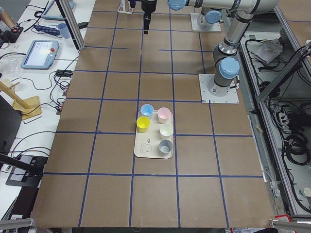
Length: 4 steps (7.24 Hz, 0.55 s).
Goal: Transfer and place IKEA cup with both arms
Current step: 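Move the right gripper toward the light blue cup on the wire rack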
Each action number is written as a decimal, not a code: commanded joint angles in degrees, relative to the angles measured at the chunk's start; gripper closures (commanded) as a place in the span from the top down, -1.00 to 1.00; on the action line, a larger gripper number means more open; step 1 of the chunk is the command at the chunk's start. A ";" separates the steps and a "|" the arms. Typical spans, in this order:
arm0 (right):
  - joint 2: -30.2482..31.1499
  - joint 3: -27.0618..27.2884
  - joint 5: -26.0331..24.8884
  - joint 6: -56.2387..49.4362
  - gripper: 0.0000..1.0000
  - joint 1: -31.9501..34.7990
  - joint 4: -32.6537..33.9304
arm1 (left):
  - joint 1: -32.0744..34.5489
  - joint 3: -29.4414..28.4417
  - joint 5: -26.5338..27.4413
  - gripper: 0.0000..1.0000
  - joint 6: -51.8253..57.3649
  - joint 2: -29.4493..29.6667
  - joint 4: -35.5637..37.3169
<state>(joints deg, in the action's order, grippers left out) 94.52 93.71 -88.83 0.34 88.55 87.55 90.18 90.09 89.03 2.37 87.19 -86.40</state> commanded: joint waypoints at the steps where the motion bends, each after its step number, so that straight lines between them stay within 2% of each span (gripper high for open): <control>1: -0.04 0.15 0.41 0.01 1.00 -0.13 -0.10 | 0.00 0.00 0.00 1.00 0.00 0.00 0.00; 4: -0.04 0.07 -0.03 0.19 1.00 -0.22 0.16 | -0.09 0.00 0.00 1.00 0.09 0.00 0.00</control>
<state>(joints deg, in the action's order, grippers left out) 94.49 93.79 -88.85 0.43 88.40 87.62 90.10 90.09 89.03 2.45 87.19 -86.40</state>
